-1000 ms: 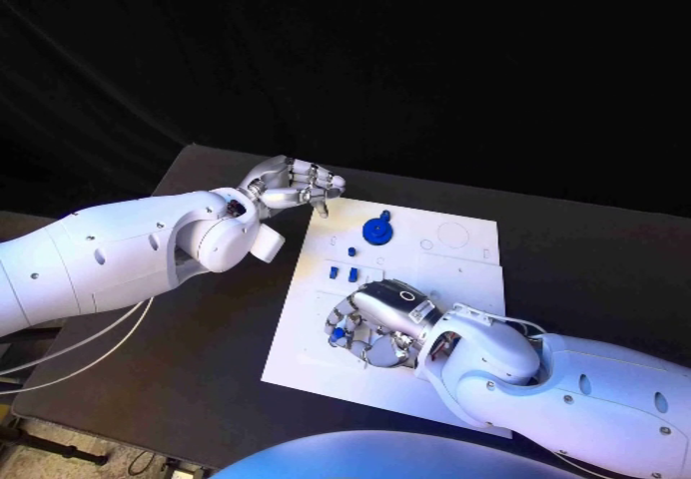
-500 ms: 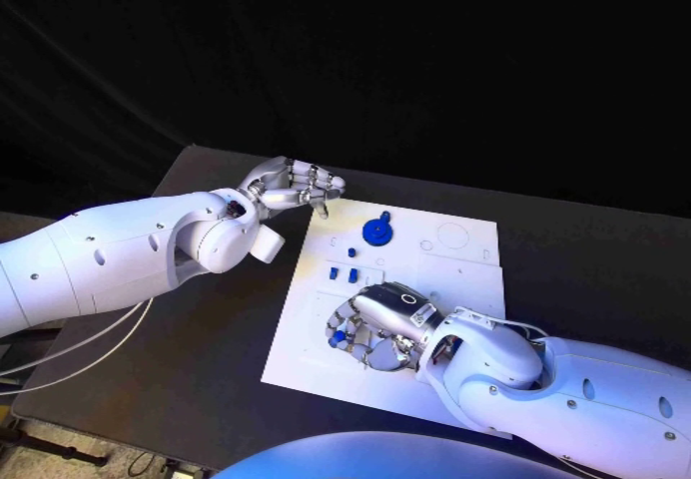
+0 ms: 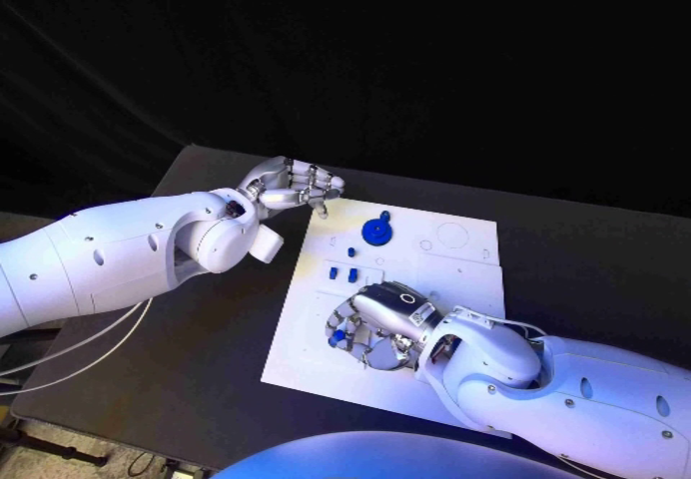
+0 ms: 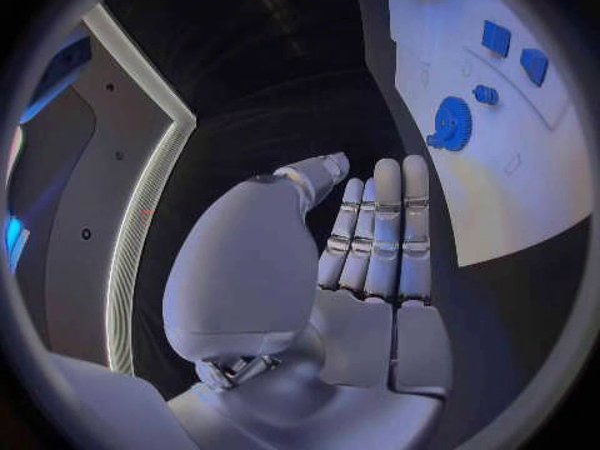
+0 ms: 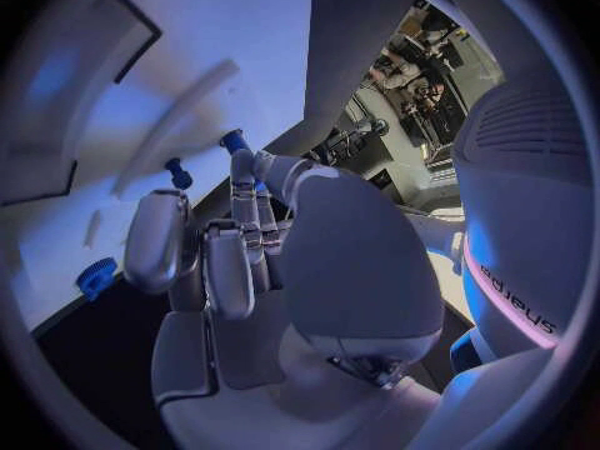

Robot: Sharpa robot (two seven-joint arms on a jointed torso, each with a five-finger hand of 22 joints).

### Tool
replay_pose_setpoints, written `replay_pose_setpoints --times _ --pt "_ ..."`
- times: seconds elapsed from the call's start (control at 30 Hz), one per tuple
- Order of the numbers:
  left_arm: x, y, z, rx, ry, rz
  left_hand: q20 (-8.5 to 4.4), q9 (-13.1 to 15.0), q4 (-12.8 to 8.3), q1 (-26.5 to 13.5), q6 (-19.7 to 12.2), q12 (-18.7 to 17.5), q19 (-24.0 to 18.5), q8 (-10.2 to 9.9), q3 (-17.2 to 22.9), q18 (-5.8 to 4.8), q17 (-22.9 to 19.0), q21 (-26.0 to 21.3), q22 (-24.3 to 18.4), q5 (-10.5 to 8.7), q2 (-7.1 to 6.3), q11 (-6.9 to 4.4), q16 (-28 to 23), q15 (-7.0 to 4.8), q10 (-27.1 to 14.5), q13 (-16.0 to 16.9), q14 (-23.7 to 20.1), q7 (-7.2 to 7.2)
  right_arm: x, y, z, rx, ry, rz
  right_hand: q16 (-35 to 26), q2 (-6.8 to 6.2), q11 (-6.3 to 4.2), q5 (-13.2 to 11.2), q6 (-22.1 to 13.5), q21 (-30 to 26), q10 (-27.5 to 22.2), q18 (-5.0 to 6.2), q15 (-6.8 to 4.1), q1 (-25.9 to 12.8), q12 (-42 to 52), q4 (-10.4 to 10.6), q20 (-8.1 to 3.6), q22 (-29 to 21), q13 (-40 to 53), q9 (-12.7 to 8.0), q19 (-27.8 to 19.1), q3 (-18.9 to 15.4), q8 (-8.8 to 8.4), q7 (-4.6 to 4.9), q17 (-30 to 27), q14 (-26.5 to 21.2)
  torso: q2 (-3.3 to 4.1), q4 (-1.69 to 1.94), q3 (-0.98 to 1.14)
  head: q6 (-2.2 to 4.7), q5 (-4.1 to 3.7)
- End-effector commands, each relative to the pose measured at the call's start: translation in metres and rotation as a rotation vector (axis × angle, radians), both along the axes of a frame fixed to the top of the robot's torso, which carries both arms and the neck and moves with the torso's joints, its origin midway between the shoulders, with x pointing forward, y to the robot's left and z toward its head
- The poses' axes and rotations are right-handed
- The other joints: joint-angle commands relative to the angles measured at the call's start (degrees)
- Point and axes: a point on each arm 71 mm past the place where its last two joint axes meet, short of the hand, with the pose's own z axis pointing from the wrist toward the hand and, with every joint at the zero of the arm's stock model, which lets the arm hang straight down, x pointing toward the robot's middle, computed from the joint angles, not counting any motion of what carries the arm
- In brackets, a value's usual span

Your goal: Assemble the parts on the task board

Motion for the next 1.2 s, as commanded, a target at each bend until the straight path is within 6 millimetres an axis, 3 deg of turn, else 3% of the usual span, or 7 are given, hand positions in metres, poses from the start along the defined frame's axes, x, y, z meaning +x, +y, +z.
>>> replay_pose_setpoints --times 0.03,0.67,0.73,0.8,0.9,1.2 --pt "-0.0007 -0.0024 0.0007 -0.012 0.002 -0.018 0.10 0.0 0.1 0.1 0.0 0.2 -0.4 0.3 -0.3 0.77 -0.1 -0.2 -0.1 0.04 0.56 0.04 -0.4 -0.01 -0.4 0.0 -0.4 0.31 -0.0005 0.0012 -0.0031 -0.040 0.004 0.010 0.1 0.70 -0.08 0.3 0.3 -0.3 0.2 -0.75 -0.35 0.1 -0.3 -0.2 0.11 9.0 0.1 7.4 -0.3 -0.1 3.36 0.11 -0.1 2.7 -0.01 0.01 -0.05 -0.06 -0.05" --pt "-0.0007 -0.0018 0.0007 -0.011 0.003 -0.016 0.12 0.0 0.1 0.0 0.0 0.3 -0.4 0.4 -0.4 0.77 -0.1 -0.3 -0.1 0.04 0.61 0.04 -0.4 0.00 -0.5 0.0 -0.5 0.30 0.0016 0.0037 -0.0089 -0.094 0.020 0.015 -0.1 1.12 0.22 0.2 -0.8 -1.3 -0.6 -0.59 -0.14 -0.6 -1.1 -0.8 0.23 8.8 0.0 7.9 -0.7 -0.1 3.41 0.40 -0.7 2.6 -0.03 -0.02 -0.03 -0.26 -0.04" --pt "-0.0006 -0.0018 0.0007 -0.011 0.003 -0.016 0.12 0.0 0.1 0.0 0.0 0.3 -0.4 0.4 -0.4 0.77 -0.1 -0.3 -0.1 0.04 0.61 0.04 -0.4 0.00 -0.5 0.0 -0.5 0.30 0.0020 0.0042 -0.0096 -0.093 0.026 0.014 -0.1 0.72 0.93 0.2 -2.5 -1.7 -2.4 -0.59 0.42 -1.5 -2.1 -1.0 0.57 8.7 -0.3 7.6 -0.9 -0.4 2.55 1.15 -0.7 2.5 -0.02 0.00 -0.02 -0.24 -0.04" --pt "-0.0006 -0.0018 0.0006 -0.011 0.003 -0.016 0.12 0.0 0.1 0.0 0.0 0.3 -0.4 0.4 -0.4 0.77 -0.1 -0.3 -0.1 0.04 0.61 0.04 -0.4 0.00 -0.5 0.0 -0.5 0.30 0.0024 0.0044 -0.0099 -0.091 0.029 0.013 0.0 -0.59 1.49 0.6 -3.9 -1.8 -3.7 -0.63 0.94 -2.7 -2.4 -0.8 0.92 8.6 -0.4 7.2 -0.9 -1.3 1.66 1.79 -0.6 2.6 0.00 0.00 -0.01 -0.23 -0.04" --pt "-0.0005 -0.0017 0.0006 -0.011 0.003 -0.015 0.12 0.0 0.1 0.0 0.0 0.3 -0.4 0.4 -0.4 0.77 -0.1 -0.3 -0.1 0.04 0.61 0.04 -0.4 0.00 -0.5 0.0 -0.5 0.30 0.0031 0.0039 -0.0097 -0.082 0.028 0.004 -0.2 -3.63 2.18 0.4 -8.1 -2.1 -6.1 -0.58 1.63 -5.4 -2.3 0.1 1.57 8.5 -0.7 5.8 -1.0 -4.0 -1.18 2.26 -1.2 2.4 0.00 -0.01 0.00 -0.23 -0.06" --pt "-0.0005 -0.0012 0.0006 -0.010 0.003 -0.014 0.12 0.0 0.1 0.0 0.0 0.3 -0.4 0.4 -0.4 0.77 -0.1 -0.3 -0.1 0.04 0.61 0.04 -0.4 0.00 -0.5 0.0 -0.5 0.30 0.0048 -0.0029 -0.0060 -0.046 0.007 -0.038 -0.5 -4.25 2.02 0.5 -10.7 -1.6 -6.4 -0.55 1.47 -5.6 -1.3 0.1 1.80 8.7 -0.4 4.6 -0.8 -7.2 -3.23 2.42 -2.2 2.1 -0.04 -0.03 0.02 -0.08 -0.18"
